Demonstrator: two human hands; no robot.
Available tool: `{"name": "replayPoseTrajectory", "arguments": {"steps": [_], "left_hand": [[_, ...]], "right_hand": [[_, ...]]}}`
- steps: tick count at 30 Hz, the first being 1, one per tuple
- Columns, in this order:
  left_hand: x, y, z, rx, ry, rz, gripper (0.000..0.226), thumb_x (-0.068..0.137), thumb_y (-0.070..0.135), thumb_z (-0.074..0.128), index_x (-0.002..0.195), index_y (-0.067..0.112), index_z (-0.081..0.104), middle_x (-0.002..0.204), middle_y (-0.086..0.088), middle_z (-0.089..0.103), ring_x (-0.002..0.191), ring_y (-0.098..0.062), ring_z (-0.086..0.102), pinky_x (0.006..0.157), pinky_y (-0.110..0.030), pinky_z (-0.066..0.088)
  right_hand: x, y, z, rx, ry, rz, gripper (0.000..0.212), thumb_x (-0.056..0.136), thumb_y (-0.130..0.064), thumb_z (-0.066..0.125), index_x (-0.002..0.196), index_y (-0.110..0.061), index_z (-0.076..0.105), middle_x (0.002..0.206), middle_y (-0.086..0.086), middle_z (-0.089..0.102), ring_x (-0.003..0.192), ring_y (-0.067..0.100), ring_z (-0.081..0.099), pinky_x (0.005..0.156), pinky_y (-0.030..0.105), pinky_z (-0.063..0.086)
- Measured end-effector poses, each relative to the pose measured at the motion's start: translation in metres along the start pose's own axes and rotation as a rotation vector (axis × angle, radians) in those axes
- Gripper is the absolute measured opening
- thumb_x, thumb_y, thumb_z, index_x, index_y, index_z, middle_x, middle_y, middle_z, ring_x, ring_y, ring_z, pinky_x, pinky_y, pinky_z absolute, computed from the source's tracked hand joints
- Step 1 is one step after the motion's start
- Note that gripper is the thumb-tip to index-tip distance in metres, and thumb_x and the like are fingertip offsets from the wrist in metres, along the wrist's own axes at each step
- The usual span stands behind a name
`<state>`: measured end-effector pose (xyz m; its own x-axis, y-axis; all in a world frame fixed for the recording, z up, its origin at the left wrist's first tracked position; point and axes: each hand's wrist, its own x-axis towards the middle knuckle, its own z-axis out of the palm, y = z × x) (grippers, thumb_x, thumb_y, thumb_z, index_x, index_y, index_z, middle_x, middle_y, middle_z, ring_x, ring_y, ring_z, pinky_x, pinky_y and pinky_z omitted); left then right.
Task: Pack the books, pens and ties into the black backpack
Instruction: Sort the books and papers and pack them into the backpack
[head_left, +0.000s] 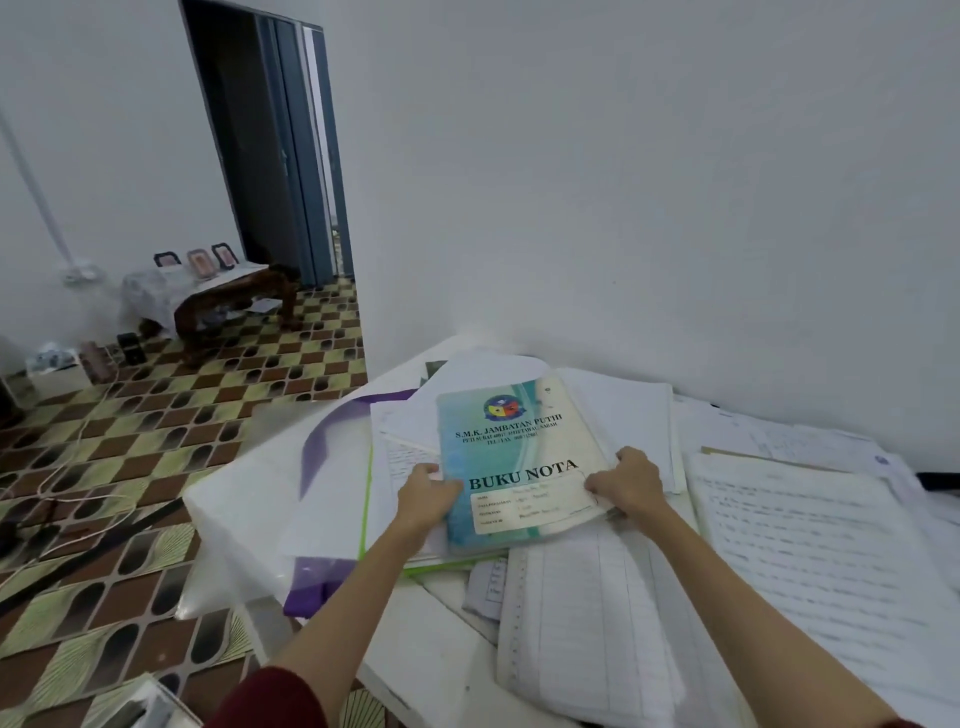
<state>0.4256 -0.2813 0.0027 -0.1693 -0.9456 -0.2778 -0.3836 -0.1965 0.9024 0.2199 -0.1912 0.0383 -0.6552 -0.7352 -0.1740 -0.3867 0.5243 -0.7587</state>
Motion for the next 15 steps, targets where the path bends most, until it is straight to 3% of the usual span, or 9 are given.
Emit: {"name": "replayPoseTrajectory", "arguments": {"steps": [2,4,7,10,13,15], "left_hand": [[0.010,0.004,-0.001,-0.152,-0.012,-0.092,0.039,0.087,0.015,0.064,0.119,-0.003,0.050,0.105,-0.015,0.063,0.091,-0.026,0.062,0.071,-0.032,0.049],[0.015,0.010,0.002,-0.280,-0.084,-0.133,0.031,0.088,0.014,0.064,0.109,-0.007,0.057,0.091,-0.015,0.067,0.075,-0.023,0.061,0.063,-0.029,0.050],[0.016,0.026,0.011,-0.419,-0.208,-0.173,0.029,0.089,0.005,0.062,0.115,0.003,0.050,0.103,-0.015,0.066,0.075,-0.024,0.064,0.058,-0.033,0.055],[0.019,0.035,0.012,-0.440,-0.253,-0.161,0.038,0.089,-0.004,0.056,0.119,0.011,0.037,0.095,-0.013,0.060,0.074,-0.027,0.061,0.057,-0.041,0.050],[0.024,0.043,0.003,-0.466,-0.304,-0.047,0.043,0.090,-0.004,0.055,0.125,0.015,0.038,0.099,-0.013,0.063,0.079,-0.031,0.064,0.062,-0.044,0.053],[0.022,0.055,-0.004,-0.486,-0.360,0.059,0.039,0.090,-0.001,0.056,0.119,0.023,0.045,0.104,-0.012,0.066,0.083,-0.032,0.066,0.064,-0.045,0.057]], "right_hand": [[0.004,0.000,0.000,-0.170,-0.021,-0.023,0.020,0.081,-0.013,0.064,0.079,-0.006,0.046,0.078,0.004,0.049,0.082,0.025,0.051,0.070,0.031,0.042],[0.010,0.003,0.002,-0.250,-0.042,-0.038,0.026,0.087,-0.022,0.061,0.076,-0.007,0.043,0.076,0.003,0.048,0.082,0.024,0.048,0.072,0.029,0.041],[0.019,0.008,0.004,-0.237,-0.011,-0.062,0.032,0.090,-0.027,0.057,0.070,-0.010,0.039,0.073,0.002,0.045,0.071,0.018,0.045,0.058,0.025,0.035],[0.024,0.011,-0.002,-0.152,-0.015,-0.025,0.038,0.091,-0.028,0.056,0.065,-0.014,0.032,0.065,-0.001,0.038,0.057,0.011,0.035,0.049,0.024,0.025],[0.027,0.003,-0.014,0.023,-0.083,0.019,0.037,0.093,-0.040,0.055,0.074,-0.010,0.042,0.074,0.011,0.053,0.063,0.018,0.047,0.052,0.025,0.036],[0.031,-0.006,-0.023,0.171,-0.145,0.028,0.048,0.090,-0.052,0.053,0.101,-0.006,0.053,0.103,0.019,0.061,0.088,0.028,0.063,0.072,0.037,0.054]]}}
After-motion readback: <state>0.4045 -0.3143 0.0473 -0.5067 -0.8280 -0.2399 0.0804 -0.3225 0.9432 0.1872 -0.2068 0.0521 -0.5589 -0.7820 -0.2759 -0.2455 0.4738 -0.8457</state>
